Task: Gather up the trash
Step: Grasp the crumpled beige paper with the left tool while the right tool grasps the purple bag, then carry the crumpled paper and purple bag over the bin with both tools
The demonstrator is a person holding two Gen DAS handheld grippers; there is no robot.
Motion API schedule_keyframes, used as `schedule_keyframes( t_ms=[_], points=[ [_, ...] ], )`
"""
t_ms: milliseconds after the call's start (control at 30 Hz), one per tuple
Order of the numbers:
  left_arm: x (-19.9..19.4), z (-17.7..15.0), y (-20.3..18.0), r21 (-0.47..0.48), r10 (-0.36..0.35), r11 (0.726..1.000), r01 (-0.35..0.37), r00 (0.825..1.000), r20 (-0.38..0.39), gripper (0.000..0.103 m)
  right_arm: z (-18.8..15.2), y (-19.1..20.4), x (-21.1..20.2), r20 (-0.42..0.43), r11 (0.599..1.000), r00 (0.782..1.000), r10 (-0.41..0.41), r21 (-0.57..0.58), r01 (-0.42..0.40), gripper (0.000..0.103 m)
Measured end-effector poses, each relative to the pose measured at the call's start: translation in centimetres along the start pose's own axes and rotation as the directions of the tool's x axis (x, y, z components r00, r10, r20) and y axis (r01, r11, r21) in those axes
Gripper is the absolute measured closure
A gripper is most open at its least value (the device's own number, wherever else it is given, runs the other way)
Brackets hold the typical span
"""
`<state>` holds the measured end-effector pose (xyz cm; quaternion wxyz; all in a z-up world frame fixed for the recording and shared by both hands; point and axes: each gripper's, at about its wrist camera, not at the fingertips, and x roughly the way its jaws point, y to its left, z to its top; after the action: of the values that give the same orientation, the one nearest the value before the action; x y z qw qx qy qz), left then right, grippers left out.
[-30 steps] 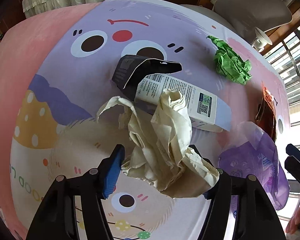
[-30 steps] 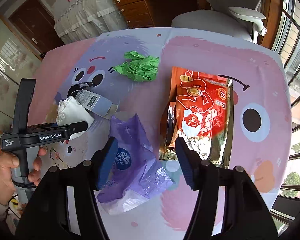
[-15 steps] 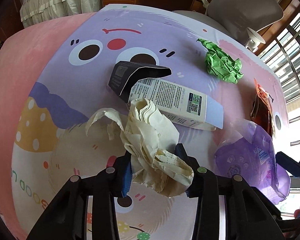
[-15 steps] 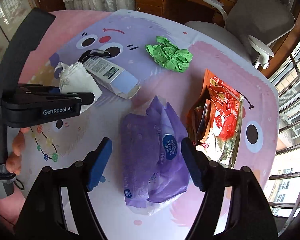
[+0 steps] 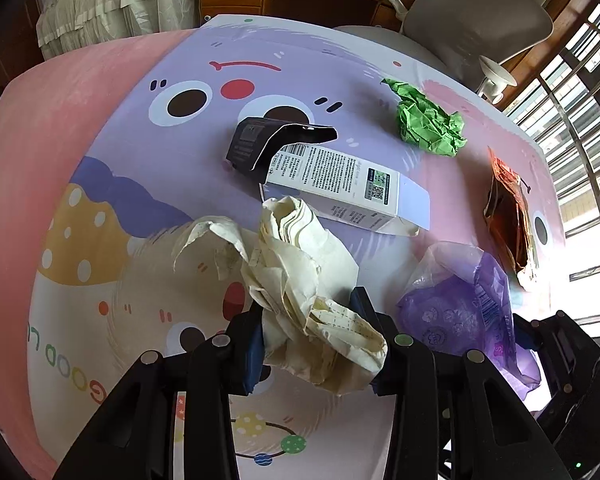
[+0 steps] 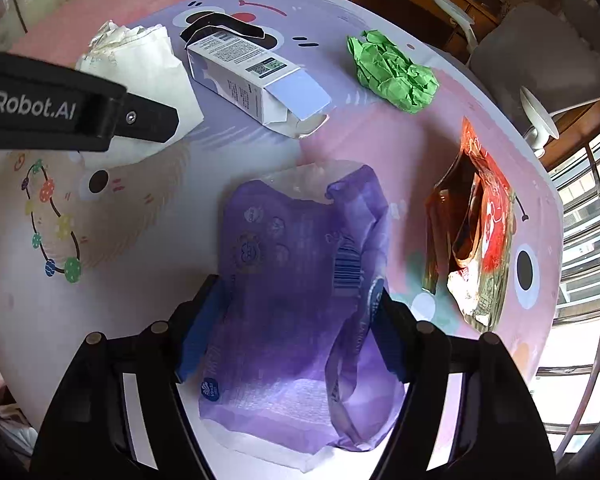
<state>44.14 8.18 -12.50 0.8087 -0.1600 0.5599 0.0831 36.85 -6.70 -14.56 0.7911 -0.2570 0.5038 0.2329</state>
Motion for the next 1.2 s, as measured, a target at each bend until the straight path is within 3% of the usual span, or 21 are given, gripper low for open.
schedule_keyframes(
  t_ms=[33, 100, 167, 267, 400, 500, 633, 800, 933, 1200],
  points=[
    [-0.3, -0.3, -0.1, 0.009, 0.001, 1.000, -0.001, 1.000, 0.005, 0.064, -0.1, -0.8, -0.1, 0.004, 0.999, 1.000, 0.028, 0.034, -0.028, 0.056],
    [-1.0, -0.8, -0.3, 0.027, -0.003, 1.000, 0.003, 1.000, 0.014, 0.066, -0.2, -2.6, -0.4, 0.010, 0.987, 0.994, 0.108, 0.121, -0.108, 0.081],
    [-1.6, -1.3, -0.6, 0.038, -0.012, 0.999, 0.011, 1.000, 0.021, 0.066, -0.6, -4.5, -0.7, 0.024, 0.960, 0.982, 0.188, 0.208, -0.189, 0.089],
    [-3.1, -2.4, -0.8, 0.057, -0.029, 0.998, 0.027, 0.999, 0.033, 0.067, -1.6, -6.9, -1.8, 0.080, 0.898, 0.953, 0.292, 0.319, -0.302, 0.091],
    [-5.8, -4.4, -0.6, 0.085, -0.052, 0.995, 0.048, 0.997, 0.052, 0.067, -2.9, -8.1, -4.4, 0.171, 0.832, 0.920, 0.353, 0.392, -0.392, 0.093],
    [-8.2, -6.0, -0.2, 0.095, -0.083, 0.993, 0.076, 0.994, 0.066, 0.067, -4.1, -7.9, -7.2, 0.238, 0.807, 0.901, 0.363, 0.402, -0.432, 0.094],
    [-11.7, -8.7, 0.4, 0.142, -0.129, 0.983, 0.117, 0.988, 0.080, 0.067, -5.8, -6.1, -11.6, 0.311, 0.799, 0.884, 0.349, 0.394, -0.454, 0.095],
    [-16.0, -12.8, 1.4, 0.250, -0.193, 0.954, 0.165, 0.977, 0.093, 0.067, -9.1, -1.9, -16.3, 0.346, 0.805, 0.891, 0.292, 0.415, -0.425, 0.095],
    [-18.9, -16.7, 2.9, 0.346, -0.256, 0.913, 0.215, 0.963, 0.079, 0.067, -12.8, 3.1, -19.8, 0.359, 0.810, 0.911, 0.205, 0.461, -0.364, 0.095],
    [-22.8, -25.8, 7.4, 0.505, -0.336, 0.816, 0.281, 0.941, 0.020, 0.067, -20.6, 14.3, -23.5, 0.338, 0.771, 0.940, 0.047, 0.586, -0.249, 0.095]
  ],
)
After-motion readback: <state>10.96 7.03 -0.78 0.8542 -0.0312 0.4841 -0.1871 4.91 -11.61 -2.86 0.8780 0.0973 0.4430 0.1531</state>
